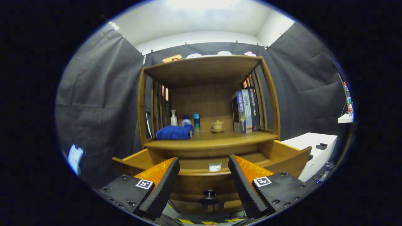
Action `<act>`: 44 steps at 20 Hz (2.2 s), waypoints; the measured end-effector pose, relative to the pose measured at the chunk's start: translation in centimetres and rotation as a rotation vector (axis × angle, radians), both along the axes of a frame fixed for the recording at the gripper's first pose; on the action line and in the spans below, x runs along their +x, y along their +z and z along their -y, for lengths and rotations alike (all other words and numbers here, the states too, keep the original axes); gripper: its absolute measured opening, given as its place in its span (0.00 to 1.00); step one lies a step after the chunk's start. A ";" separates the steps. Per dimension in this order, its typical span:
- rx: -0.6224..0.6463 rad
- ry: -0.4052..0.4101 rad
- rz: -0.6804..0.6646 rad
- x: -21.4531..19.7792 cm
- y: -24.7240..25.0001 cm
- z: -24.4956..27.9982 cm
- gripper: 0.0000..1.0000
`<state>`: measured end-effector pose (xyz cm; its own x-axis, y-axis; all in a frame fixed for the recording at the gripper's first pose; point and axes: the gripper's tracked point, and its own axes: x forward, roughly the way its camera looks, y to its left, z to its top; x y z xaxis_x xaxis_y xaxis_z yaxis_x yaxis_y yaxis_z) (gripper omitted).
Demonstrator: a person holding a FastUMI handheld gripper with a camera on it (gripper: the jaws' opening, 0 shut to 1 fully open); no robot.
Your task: Pull open the drawer, take out the items inside it, and place them on the countertop above the cabinet.
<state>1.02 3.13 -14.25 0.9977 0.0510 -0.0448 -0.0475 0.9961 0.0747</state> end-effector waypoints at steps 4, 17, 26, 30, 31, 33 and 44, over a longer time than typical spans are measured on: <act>-0.008 0.015 0.058 2.1 5.3 1.1 1.00; -0.076 0.118 -0.016 8.1 10.6 -0.8 1.00; -0.114 0.141 -0.419 15.4 -0.1 -1.4 0.98; -0.164 0.167 -0.701 15.3 -6.3 -1.3 0.99; -0.166 0.165 -0.763 15.1 -7.6 -1.1 0.99; -0.171 0.159 -0.874 15.1 -9.9 -0.9 0.99; -0.192 0.125 -1.144 14.7 -16.1 -0.6 0.99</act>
<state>15.76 3.74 -30.38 0.3583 0.0408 -0.9327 -0.1487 0.9888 -0.0139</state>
